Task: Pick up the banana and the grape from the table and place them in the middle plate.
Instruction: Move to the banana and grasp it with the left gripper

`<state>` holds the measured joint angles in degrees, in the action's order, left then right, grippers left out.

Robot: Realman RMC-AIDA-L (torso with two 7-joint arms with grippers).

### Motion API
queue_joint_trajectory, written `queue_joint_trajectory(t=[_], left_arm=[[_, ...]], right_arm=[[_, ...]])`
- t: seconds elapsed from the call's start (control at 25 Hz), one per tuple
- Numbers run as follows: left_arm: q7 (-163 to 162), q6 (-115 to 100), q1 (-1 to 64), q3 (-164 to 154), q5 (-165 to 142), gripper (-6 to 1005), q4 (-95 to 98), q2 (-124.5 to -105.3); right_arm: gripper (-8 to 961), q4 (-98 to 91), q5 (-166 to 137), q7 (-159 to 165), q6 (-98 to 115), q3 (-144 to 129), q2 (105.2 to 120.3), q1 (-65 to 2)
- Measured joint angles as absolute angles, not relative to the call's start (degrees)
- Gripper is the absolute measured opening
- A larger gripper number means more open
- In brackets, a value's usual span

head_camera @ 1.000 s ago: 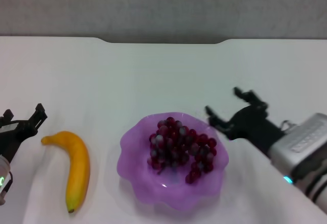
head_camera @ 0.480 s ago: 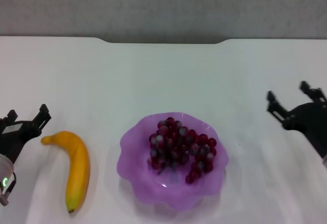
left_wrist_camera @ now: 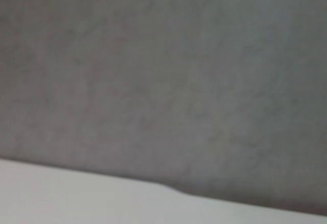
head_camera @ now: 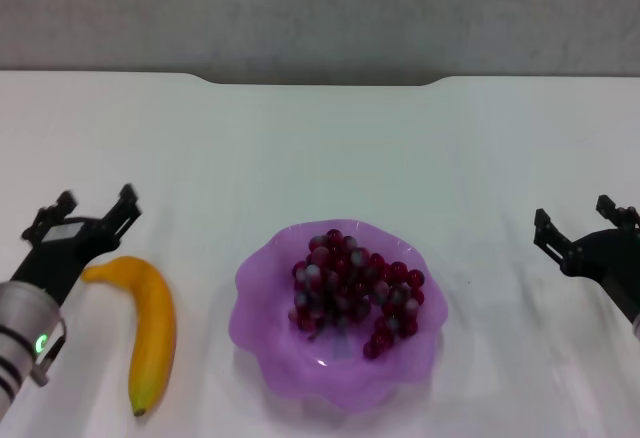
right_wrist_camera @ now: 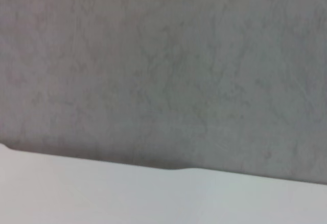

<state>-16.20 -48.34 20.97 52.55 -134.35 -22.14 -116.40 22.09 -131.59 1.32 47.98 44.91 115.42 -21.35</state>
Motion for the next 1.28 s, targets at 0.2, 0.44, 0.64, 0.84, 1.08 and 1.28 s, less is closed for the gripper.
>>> queue_joint_trajectory(t=[0.2,0.44,0.64,0.84,1.08,1.28], left_arm=[[-13.2,-38.4,18.1,55.3,-137.4,892,-35.2,-113.67],[-3.4,-10.3,13.3,67.5,-140.4,888,-55.6,-111.64],[9.8,16.9,9.6,84.3,-143.0,885,-71.0,-116.63],[10.2,36.4,11.2,90.9,-146.1,881,-78.5,-116.56],[8.7,52.1,14.2,95.1,-149.9,877,-83.1,-116.57],[1.7,61.7,17.0,93.6,-161.3,874,-86.3,-116.71]], right_arm=[[877,22.1,-131.6,1.3,47.7,44.3,115.31,-21.4],[877,22.1,-131.6,1.2,47.6,43.8,115.31,-21.4],[877,21.9,-131.5,1.2,47.4,43.8,115.31,-21.4],[877,21.5,-131.5,1.2,47.2,43.8,115.31,-21.5],[877,21.5,-131.6,1.2,45.9,43.8,115.31,-21.8],[877,21.5,-131.6,1.2,45.8,43.7,115.28,-22.0]])
